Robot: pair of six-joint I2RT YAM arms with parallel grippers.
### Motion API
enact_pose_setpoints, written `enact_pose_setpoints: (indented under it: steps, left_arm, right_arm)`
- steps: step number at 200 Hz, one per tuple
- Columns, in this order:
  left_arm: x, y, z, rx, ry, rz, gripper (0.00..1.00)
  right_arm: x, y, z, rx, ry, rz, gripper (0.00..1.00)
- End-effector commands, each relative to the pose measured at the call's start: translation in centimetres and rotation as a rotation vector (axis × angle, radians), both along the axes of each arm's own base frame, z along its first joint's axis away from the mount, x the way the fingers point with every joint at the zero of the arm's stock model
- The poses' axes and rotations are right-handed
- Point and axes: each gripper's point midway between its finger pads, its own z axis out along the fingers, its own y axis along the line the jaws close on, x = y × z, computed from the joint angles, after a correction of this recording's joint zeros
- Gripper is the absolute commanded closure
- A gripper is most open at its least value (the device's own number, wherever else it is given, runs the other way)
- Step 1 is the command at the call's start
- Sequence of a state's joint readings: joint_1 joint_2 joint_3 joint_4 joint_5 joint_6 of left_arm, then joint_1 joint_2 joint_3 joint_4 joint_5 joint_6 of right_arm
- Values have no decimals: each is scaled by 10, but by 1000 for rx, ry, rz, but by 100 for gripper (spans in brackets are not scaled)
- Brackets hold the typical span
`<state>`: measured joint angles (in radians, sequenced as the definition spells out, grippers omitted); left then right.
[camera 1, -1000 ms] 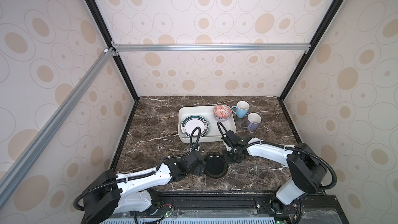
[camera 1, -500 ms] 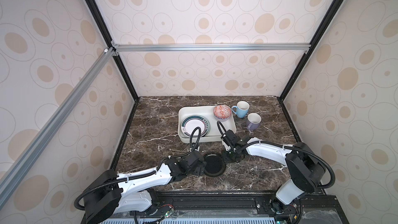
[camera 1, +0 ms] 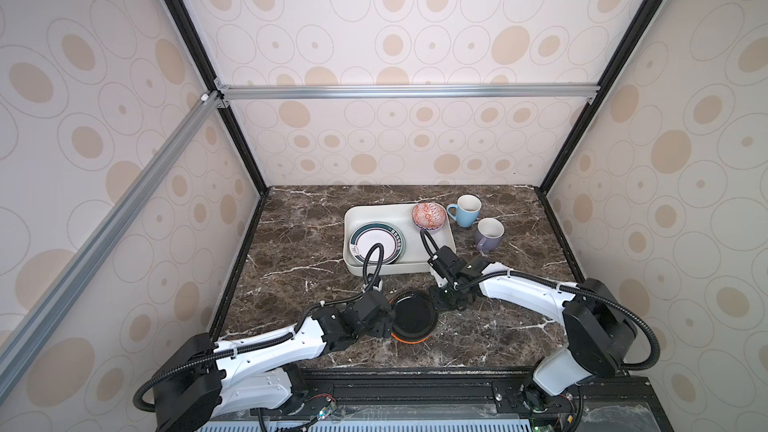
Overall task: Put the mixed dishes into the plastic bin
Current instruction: 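Tilt the black-and-orange dish up on edge with both grippers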
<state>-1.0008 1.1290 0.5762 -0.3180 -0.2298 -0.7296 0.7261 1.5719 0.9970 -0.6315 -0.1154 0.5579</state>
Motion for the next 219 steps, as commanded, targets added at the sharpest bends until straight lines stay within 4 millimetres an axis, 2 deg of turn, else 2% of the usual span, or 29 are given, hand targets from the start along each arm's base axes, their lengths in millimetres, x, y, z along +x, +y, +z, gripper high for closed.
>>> enact_pose_setpoints:
  steps: [1,110,132,158,188,219]
  left_arm:
    - [0,6,9,2,-22,27,12]
    - [13,14,49,-2,-93,56,9]
    - [14,16,48,-10,-85,63,9]
    - [11,13,38,-5,-54,49,9]
    - [10,8,26,16,-19,38,9]
    - [13,6,31,-11,-20,43,8]
  right_arm:
    - [1,-9,12,-28,-12,-10,100]
    - [4,7,43,159,15,-7,100]
    - [4,5,38,165,27,-11,100]
    - [2,4,32,198,47,-24,100]
    - [4,3,40,222,26,-26,100]
    - [5,2,49,247,10,-22,100]
